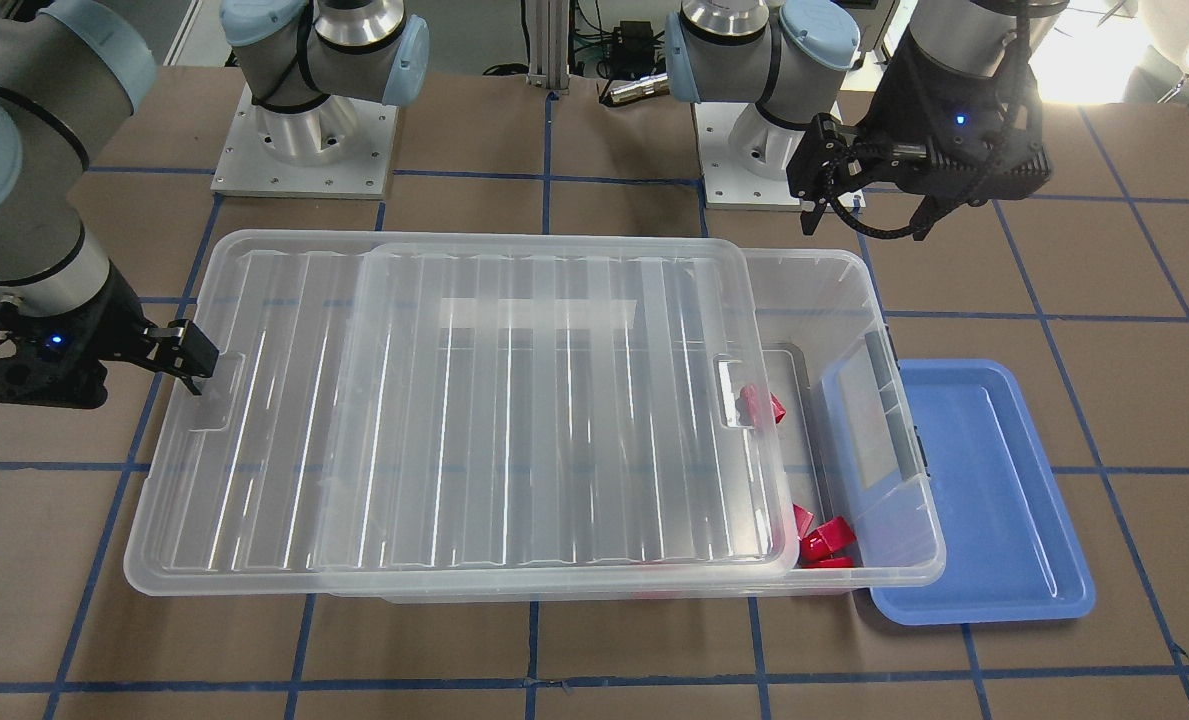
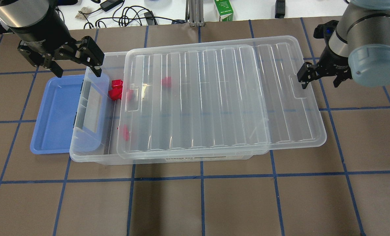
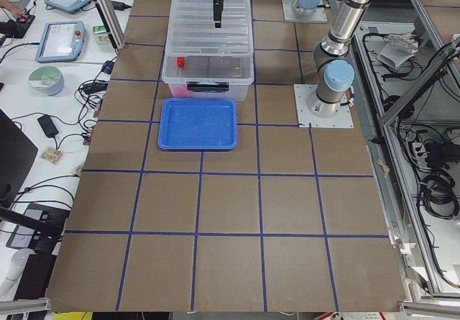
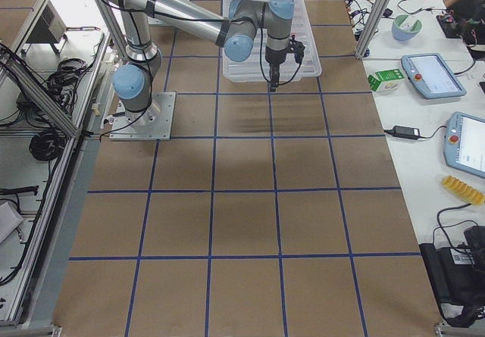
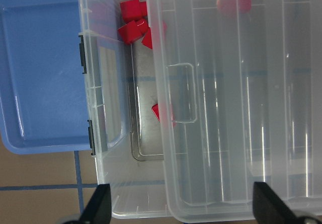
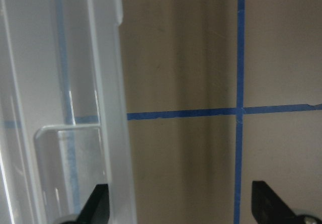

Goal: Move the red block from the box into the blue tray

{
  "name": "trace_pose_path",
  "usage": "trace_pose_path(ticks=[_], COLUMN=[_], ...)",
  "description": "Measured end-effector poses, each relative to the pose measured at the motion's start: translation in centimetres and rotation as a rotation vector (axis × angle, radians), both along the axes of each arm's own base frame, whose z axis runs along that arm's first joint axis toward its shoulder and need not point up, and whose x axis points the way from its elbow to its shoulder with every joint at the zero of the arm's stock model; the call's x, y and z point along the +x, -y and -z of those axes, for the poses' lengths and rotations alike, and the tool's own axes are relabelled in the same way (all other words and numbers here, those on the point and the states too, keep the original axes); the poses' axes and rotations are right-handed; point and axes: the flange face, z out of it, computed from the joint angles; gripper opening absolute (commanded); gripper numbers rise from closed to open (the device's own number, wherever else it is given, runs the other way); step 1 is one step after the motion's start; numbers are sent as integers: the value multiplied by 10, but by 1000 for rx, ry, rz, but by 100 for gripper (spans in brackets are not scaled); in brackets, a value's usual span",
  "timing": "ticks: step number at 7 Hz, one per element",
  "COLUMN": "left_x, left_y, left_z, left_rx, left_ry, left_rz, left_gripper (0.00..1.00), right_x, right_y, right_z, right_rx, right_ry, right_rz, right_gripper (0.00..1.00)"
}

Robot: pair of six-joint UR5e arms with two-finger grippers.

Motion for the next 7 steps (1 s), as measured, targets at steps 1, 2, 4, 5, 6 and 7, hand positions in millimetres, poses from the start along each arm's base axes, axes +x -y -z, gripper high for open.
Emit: trace_pose_path(ticks=[1,2,4,5,6,7], left_x=[0,-1,-6,-7,-6,-4], left_y=[0,1,5,7,6,5], left_z=[2,7,28,43,66,97], left_rx=[5,15,37,34,41,40], left_ry=[-1,-6,-13,-15,-17,-18], left_rz=[0,2,31,83,141,173], left_gripper=[100,100,100,100,100,100], right_x=[-11,-19,-36,-40,-42,-40], right_y=[-1,-2,-7,-9,-10,-11], right_z=[-1,-3,-10,-10,-11,-15], right_rx=[4,5,0,1,0,-7], right_ry=[-15,-34,-52,-53,-53,-51], right_rz=[4,11,36,40,41,40], right_gripper=[100,100,100,100,100,100])
